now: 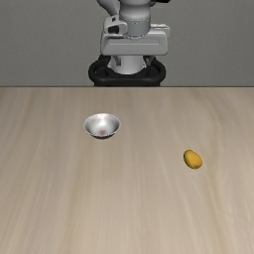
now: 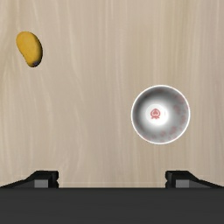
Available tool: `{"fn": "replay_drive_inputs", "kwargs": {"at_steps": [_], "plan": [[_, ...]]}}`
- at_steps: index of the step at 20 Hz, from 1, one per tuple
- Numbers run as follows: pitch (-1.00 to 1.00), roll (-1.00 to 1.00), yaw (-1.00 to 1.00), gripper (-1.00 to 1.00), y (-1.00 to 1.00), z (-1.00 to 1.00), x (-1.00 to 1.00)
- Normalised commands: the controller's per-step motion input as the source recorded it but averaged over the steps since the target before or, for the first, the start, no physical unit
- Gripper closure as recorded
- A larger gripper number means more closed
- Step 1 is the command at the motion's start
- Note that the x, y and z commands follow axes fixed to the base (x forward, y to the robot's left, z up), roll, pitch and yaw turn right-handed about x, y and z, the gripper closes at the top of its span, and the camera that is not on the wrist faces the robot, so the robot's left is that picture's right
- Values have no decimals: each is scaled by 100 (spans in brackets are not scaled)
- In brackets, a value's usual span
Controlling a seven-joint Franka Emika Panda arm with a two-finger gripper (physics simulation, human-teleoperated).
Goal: Pick the mango on the table and place it on the bowl
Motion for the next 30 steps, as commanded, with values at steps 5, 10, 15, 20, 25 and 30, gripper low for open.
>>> {"fn": "replay_drive_inputs", "kwargs": {"at_steps": [5,10,15,20,25,30], "plan": [[0,0,0,-100,100,0,0],[0,0,0,-100,100,0,0],[0,0,0,-100,80,0,20],[0,0,0,-100,0,0,100],[0,0,0,-100,0,0,100],[0,0,0,-100,0,0,60]]}}
